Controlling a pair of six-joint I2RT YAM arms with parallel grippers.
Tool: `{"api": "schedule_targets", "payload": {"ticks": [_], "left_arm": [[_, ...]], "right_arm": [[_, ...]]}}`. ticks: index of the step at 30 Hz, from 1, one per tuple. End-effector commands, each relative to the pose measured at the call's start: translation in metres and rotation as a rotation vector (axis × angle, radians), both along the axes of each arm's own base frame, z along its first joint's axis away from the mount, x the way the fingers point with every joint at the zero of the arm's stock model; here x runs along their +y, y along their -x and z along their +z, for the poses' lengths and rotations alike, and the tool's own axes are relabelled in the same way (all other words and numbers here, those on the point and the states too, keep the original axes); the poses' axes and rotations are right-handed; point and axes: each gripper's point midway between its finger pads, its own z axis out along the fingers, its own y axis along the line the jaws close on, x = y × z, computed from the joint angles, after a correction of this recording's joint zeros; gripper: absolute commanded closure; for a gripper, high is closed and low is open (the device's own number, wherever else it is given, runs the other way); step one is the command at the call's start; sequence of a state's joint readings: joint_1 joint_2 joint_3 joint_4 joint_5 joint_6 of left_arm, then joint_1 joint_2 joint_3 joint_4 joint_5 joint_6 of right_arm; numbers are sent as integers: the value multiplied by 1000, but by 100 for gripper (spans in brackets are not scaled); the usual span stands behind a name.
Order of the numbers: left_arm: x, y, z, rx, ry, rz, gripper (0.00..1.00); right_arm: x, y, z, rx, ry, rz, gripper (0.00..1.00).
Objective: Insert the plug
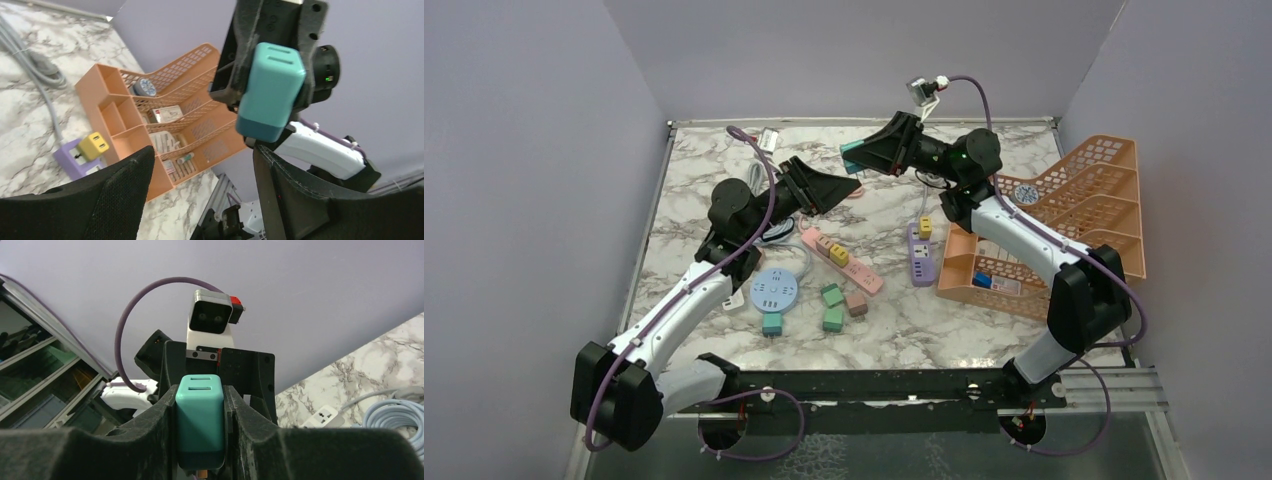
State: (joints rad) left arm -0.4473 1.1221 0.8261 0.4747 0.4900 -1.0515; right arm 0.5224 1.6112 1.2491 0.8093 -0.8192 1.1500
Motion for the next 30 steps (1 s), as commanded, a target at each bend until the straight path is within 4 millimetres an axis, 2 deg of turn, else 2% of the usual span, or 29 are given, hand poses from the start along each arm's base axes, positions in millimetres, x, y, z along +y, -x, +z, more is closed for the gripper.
{"api": "schedule_targets", "payload": {"ticks": [1,4,12,16,20,22,23,27,30], "left_arm": [[2,15,56,-189,84,-33,28],[5,11,58,-187,95,1,31],[4,10,64,-196,101,2,43],[5,13,65,-214,93,-1,43],[6,16,68,-244,84,-4,36],[6,18,69,-256,78,-10,35],[5,19,68,-259,75,-16,38],[4,21,65,-264,63,-33,59],[3,25,64,-283,51,-44,63]], "right_arm": [[-1,15,2,-29,-11,69,99],[0,20,2,-44,-3,91,99],[4,20,-14,-48,57,95,99],[6,18,-22,-42,79,84,99],[8,19,-26,-34,87,88,99],[8,21,-25,-37,85,90,99],[8,22,-25,-35,86,89,99],[7,24,-22,-33,79,92,99],[7,26,-21,-14,69,97,99]]}}
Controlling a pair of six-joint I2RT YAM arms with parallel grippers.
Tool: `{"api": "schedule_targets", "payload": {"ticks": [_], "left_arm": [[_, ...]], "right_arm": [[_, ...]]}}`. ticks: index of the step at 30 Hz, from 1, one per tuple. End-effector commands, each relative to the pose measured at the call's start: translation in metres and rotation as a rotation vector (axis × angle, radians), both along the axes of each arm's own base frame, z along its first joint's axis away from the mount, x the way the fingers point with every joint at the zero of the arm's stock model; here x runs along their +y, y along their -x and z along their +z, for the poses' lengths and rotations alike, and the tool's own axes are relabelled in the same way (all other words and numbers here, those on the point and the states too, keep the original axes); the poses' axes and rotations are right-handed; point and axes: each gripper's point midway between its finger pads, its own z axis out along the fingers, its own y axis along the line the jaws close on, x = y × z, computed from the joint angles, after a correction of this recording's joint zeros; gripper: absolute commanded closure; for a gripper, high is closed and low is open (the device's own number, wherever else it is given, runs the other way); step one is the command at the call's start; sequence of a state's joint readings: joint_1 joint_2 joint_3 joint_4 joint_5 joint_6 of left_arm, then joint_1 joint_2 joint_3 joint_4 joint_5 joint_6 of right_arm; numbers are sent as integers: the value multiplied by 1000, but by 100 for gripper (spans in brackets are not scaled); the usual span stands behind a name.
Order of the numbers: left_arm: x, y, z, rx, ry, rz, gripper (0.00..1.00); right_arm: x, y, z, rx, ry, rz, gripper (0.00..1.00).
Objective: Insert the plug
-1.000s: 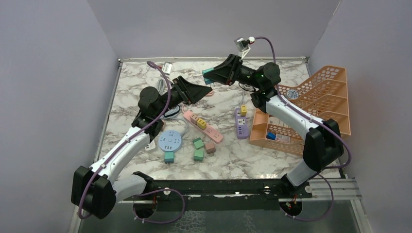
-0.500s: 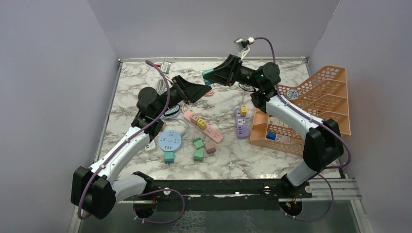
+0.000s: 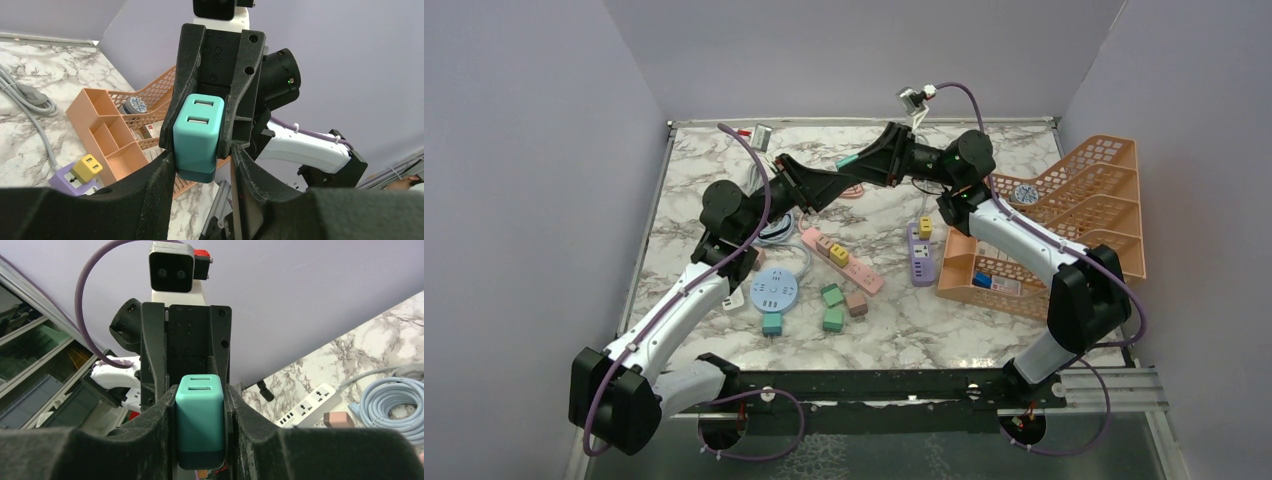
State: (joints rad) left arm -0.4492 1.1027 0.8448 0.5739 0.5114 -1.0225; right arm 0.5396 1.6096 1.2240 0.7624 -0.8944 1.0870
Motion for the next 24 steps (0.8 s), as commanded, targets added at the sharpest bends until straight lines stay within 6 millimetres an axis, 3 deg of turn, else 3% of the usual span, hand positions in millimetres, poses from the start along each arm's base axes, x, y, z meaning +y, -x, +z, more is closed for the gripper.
{"api": "schedule_targets", "payload": {"ticks": [1,6,10,20,24], "left_arm": [[2,16,29,-144,5,-31,61],[0,26,29,-200,-27,-67,38],[0,33,32,-236,-40,-89,34],[0,27,41,-260,-36,-58,58],[0,20,41,-253,-34,-41,74]], "right_arm": [[0,12,3,22,-7,33,99],[-1,14,8,59,-35,46,99],[-1,16,10,65,-35,56,99],[-2,20,14,55,-42,76,99],[-2,21,11,37,-26,77,98]]}}
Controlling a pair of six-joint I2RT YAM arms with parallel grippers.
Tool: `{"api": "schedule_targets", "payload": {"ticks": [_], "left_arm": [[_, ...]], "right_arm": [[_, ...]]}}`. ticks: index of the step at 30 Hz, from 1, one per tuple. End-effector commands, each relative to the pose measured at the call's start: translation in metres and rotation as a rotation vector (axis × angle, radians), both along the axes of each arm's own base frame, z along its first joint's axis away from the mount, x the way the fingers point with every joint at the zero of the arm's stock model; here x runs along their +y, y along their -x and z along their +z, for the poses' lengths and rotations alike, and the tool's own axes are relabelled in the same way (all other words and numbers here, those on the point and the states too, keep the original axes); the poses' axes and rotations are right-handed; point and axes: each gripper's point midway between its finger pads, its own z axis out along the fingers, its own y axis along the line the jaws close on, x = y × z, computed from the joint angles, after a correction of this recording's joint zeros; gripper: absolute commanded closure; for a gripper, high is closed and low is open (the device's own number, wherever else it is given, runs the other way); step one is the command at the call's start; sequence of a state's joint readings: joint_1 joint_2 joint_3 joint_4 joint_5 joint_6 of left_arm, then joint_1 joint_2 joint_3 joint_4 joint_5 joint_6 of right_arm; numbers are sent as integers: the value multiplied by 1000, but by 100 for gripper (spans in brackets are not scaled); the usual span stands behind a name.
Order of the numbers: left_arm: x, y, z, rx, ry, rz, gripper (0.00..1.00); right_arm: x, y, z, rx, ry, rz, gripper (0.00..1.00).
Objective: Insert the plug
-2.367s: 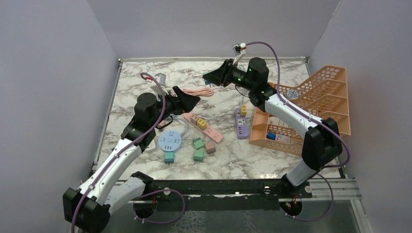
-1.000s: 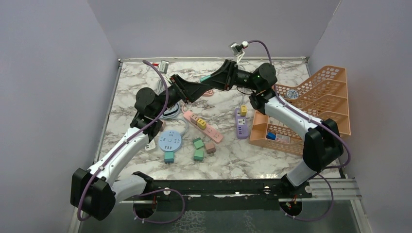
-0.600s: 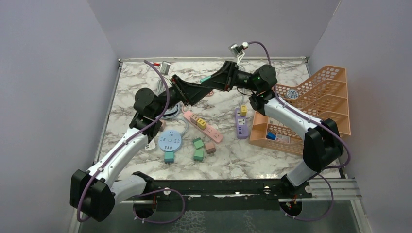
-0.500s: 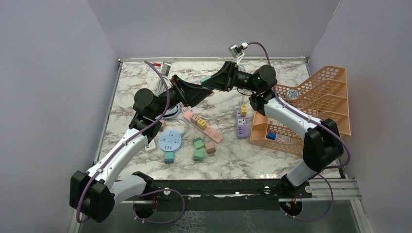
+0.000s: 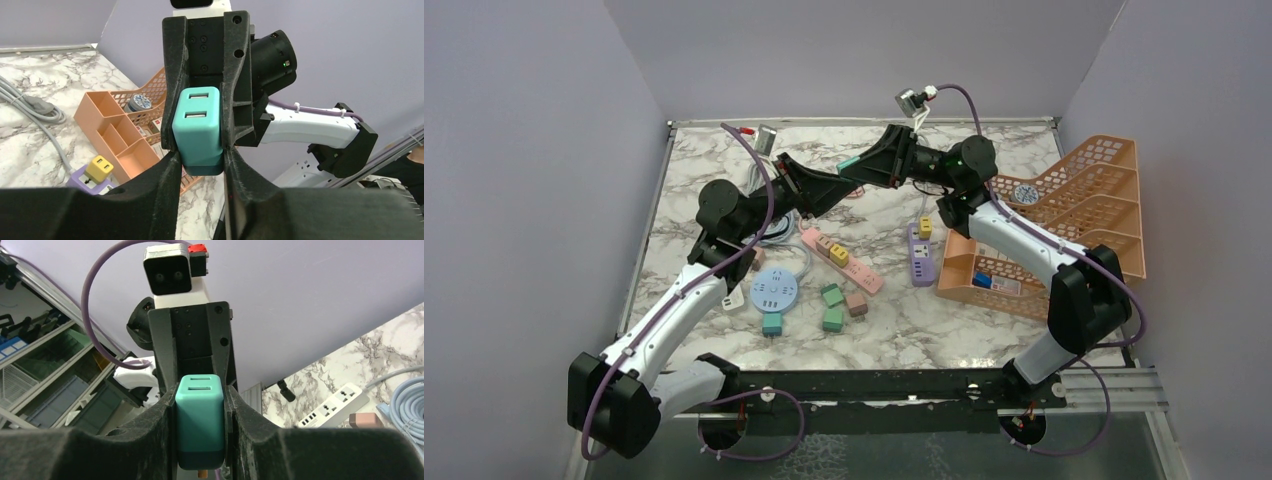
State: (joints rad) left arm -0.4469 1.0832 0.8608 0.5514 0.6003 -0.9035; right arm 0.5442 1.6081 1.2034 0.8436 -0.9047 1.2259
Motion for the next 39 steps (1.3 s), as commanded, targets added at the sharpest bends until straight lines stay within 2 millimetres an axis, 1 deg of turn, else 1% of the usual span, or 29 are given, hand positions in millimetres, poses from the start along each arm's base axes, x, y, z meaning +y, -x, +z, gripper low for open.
{"api": "schedule_targets", "payload": {"ticks": [1,2,3,5,7,9,11,12,14,16,17,18,20,23,26,32,35,39], "left_arm": [[2,4,38,-133,45,11,77],[2,3,35,-136,36,14,81],[2,2,33,-144,23,18,84],[1,2,25,-172,-12,18,89],[1,9,18,-242,-65,1,94],[1,16,7,-309,-127,-22,97],[0,24,-6,-383,-200,-59,98],[0,33,-12,-423,-234,-102,98],[0,45,-22,-494,-286,-159,97],[0,52,-31,-530,-338,-203,97],[1,51,-38,-526,-370,-213,97],[2,51,-41,-534,-399,-224,97],[1,52,-49,-516,-447,-267,100],[-1,57,-49,-525,-461,-310,100],[-4,63,-53,-526,-459,-341,100],[-8,72,-62,-534,-482,-389,100],[-9,71,-69,-532,-515,-382,100],[-10,66,-75,-537,-552,-358,100]], "right_arm": [[0,10,2,-46,21,28,96],[0,10,-1,-51,36,24,92],[-1,11,-2,-69,53,24,86],[-1,9,-7,-102,109,-2,70],[-3,6,-7,-152,160,-34,57],[-7,5,-5,-205,203,-56,48],[-10,8,-7,-269,249,-51,42],[-13,12,-8,-315,270,-32,41],[-19,22,-7,-412,301,1,40],[-25,27,-9,-498,340,-2,40],[-29,29,-11,-536,362,-8,40],[-32,30,-12,-594,377,-11,40],[-38,35,-14,-653,403,-7,40],[-44,43,-15,-713,417,11,41],[-47,52,-18,-756,420,44,41],[-52,63,-36,-787,437,95,41],[-52,70,-42,-786,433,128,41],[-50,75,-52,-772,444,156,44]]}}
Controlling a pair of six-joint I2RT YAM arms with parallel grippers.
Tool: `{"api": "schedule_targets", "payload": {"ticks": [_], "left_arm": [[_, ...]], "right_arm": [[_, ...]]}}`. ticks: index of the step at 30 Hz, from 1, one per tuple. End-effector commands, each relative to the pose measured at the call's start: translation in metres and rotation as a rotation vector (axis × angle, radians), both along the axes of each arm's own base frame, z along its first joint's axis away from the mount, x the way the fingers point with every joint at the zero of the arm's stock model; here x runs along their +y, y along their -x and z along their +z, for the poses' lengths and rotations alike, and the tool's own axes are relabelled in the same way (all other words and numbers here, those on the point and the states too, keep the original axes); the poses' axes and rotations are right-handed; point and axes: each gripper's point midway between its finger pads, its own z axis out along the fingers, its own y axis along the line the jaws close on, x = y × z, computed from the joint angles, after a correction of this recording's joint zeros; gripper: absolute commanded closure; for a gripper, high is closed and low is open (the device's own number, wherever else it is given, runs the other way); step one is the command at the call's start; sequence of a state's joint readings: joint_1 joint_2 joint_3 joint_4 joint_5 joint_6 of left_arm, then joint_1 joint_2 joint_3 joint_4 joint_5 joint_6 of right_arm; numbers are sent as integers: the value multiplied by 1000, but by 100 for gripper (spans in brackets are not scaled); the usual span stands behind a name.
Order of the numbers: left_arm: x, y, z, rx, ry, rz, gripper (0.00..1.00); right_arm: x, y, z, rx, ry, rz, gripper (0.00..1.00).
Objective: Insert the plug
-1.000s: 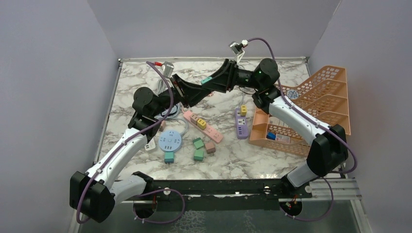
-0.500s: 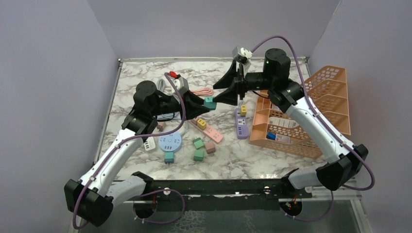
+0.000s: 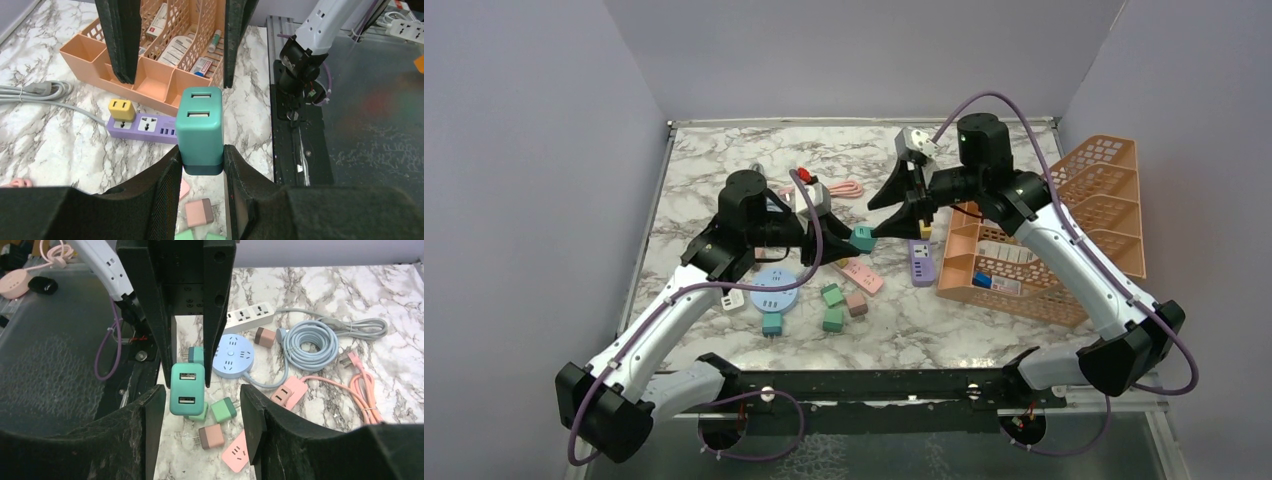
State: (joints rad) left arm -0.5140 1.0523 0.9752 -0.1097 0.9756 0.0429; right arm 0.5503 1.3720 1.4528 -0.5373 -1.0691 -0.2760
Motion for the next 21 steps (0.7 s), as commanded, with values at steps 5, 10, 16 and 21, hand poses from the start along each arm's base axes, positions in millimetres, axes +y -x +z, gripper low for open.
{"api": "schedule_targets", "payload": {"ticks": [5,10,16,21], "left_arm": [[-4,-9,-1,-95,-57,33,100],[-7,-11,-6,-102,-77,37,100],[-8,-10,-11,-117,-99,38,100],[-7,-10,-12,-138,-115,41,100]], "right_arm": [[4,22,-24,28,64,75,46],[9,17,-46,43,147,42,47],[6,12,-50,22,168,9,60],[7,11,-59,75,207,1,63]]}}
